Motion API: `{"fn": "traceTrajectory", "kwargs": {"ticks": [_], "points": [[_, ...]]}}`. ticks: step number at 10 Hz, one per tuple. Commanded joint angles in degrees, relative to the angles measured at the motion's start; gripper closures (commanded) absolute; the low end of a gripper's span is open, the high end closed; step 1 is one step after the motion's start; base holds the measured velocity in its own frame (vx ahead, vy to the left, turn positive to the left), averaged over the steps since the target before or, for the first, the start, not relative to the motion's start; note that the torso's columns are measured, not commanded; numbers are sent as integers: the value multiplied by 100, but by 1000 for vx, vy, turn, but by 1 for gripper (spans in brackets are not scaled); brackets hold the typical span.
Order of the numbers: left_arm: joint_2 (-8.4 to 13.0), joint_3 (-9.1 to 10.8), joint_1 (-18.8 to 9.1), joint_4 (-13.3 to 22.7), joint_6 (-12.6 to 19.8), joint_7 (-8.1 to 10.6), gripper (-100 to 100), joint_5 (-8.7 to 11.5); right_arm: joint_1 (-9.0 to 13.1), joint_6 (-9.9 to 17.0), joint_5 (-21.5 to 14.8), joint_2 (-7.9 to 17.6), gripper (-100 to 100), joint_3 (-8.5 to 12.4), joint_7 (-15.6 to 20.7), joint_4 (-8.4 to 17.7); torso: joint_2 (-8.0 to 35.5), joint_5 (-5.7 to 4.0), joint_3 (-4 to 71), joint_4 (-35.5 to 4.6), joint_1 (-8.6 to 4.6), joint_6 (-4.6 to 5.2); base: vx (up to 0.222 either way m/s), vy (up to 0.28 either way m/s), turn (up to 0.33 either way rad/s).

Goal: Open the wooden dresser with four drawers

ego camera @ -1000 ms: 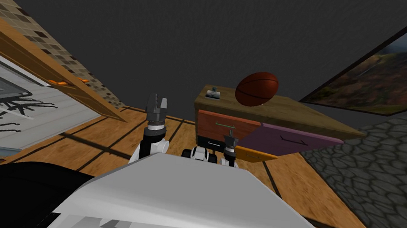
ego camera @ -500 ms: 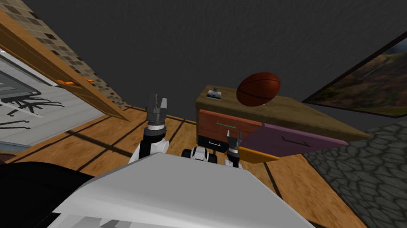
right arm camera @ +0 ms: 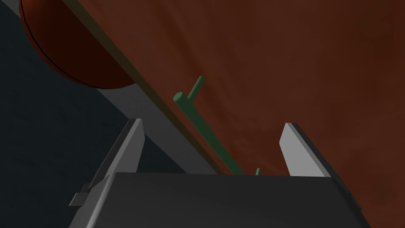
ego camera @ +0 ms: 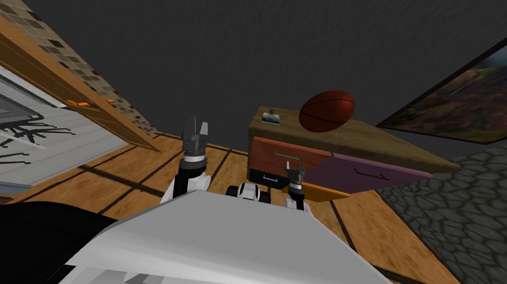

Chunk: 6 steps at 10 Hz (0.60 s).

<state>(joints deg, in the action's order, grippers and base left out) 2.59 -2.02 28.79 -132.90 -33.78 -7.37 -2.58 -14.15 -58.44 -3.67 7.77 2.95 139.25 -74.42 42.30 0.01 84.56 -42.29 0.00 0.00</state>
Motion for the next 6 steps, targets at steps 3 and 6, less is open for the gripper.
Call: {"fn": "traceTrajectory", "kwargs": {"ticks": [3, 6], "points": [[0, 0, 0, 0, 0, 0, 0, 0, 67, 515, 30, 61, -100, 50, 19, -210, 1, -2, 0, 0, -5, 1, -16, 78, -33], [0, 0, 0, 0, 0, 0, 0, 0, 96, 825, 45, 39, -100, 76, 31, -351, -1, 0, 1, 1, 1, 0, -12, 82, -30]]}}
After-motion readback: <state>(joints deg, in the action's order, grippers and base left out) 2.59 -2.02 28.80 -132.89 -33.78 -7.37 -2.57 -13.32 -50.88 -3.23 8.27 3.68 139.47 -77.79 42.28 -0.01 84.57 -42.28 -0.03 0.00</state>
